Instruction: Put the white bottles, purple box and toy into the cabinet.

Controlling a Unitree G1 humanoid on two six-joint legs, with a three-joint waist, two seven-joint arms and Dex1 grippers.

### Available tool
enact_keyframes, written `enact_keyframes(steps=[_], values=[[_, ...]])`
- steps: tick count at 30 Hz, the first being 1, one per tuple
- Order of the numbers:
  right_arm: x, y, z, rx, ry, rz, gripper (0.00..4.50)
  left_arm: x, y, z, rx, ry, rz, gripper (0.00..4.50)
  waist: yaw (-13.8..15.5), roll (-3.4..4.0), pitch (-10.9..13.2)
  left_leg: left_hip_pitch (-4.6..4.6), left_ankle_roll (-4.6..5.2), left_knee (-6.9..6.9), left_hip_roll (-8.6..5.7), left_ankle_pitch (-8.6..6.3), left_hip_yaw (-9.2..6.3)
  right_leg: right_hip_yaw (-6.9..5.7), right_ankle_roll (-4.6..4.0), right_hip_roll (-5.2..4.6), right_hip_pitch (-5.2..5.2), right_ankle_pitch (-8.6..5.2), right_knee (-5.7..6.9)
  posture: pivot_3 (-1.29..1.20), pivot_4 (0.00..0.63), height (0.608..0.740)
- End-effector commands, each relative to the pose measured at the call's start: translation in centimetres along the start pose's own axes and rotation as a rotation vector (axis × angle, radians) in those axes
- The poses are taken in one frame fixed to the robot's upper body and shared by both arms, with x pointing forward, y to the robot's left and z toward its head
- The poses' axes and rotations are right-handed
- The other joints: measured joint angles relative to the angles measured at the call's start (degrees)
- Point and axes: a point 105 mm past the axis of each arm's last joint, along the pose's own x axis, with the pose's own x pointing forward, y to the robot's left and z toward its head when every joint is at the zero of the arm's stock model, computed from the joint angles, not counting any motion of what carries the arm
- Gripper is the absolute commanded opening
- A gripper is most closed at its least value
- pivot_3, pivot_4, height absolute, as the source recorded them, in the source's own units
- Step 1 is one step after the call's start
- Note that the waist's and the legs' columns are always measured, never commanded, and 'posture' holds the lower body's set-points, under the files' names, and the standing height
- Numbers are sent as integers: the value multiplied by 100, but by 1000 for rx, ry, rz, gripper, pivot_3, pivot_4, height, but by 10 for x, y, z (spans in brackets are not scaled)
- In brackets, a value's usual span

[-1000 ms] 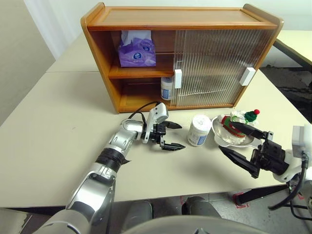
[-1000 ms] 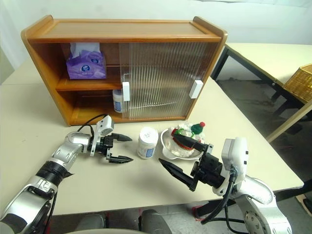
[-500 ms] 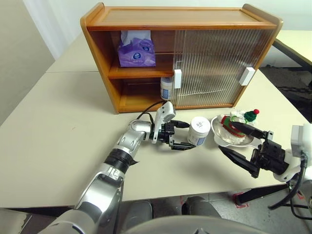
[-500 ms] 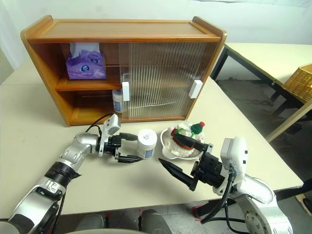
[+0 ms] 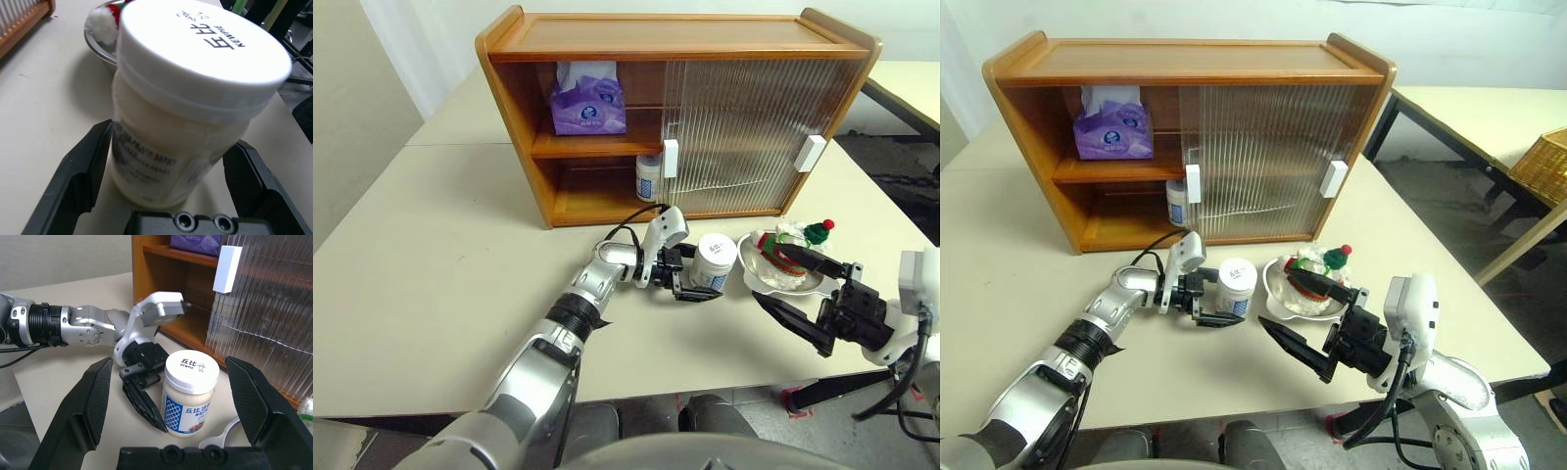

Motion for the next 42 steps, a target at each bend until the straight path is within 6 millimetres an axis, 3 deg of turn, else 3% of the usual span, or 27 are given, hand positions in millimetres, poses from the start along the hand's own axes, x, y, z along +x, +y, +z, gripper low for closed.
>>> enact_keyframes(steps=[1, 3, 12, 18, 29, 35, 42], values=[[-1, 0, 2, -13, 4, -8, 4500, 2, 3, -1, -11, 23, 10, 3534, -3, 1, 0, 0, 0, 0, -1, 0, 1, 0, 1, 0, 1, -1, 0, -62, 0, 740], [-1, 0, 2, -12, 3, -8, 4500, 2, 6, 0, -15, 17, 34, 3115, -3, 1, -1, 1, 0, 0, -2, 0, 3, -1, 3, 0, 2, -1, -1, -62, 0, 740], [2, 0, 2, -11, 1, -4, 4500, -7, 14, 9, -41, -49, 87, 3115, -10, 2, 2, 0, 2, 15, -4, -1, 1, 0, 10, -1, 8, 2, -1, -62, 0, 740], [3, 1, 5, 0, -36, 3, 4500, -48, 40, 22, 10, -141, 299, 3115, -30, 8, 5, -3, 2, 15, -3, 0, 1, -1, 10, 2, 3, 2, 0, -47, 0, 740], [8, 1, 3, 1, -43, 46, 4500, -111, 62, 35, 86, -157, 617, 3115, 0, 7, 7, -7, 2, 15, -11, 0, 1, 1, -3, -1, 0, -3, -3, -19, 0, 740], [9, 0, 3, 1, -48, 51, 4500, -133, 87, 32, 70, -110, 825, 3115, 22, 6, 8, -6, 2, 15, -10, 0, 1, 2, -40, -1, -1, 16, -3, -17, 0, 740], [7, 1, 3, -9, -49, 53, 4500, -139, 109, 28, 61, -82, 959, 3115, 32, 2, 11, -5, 2, 15, -10, 0, -2, 2, -64, -2, -1, 30, -3, -31, 0, 740]])
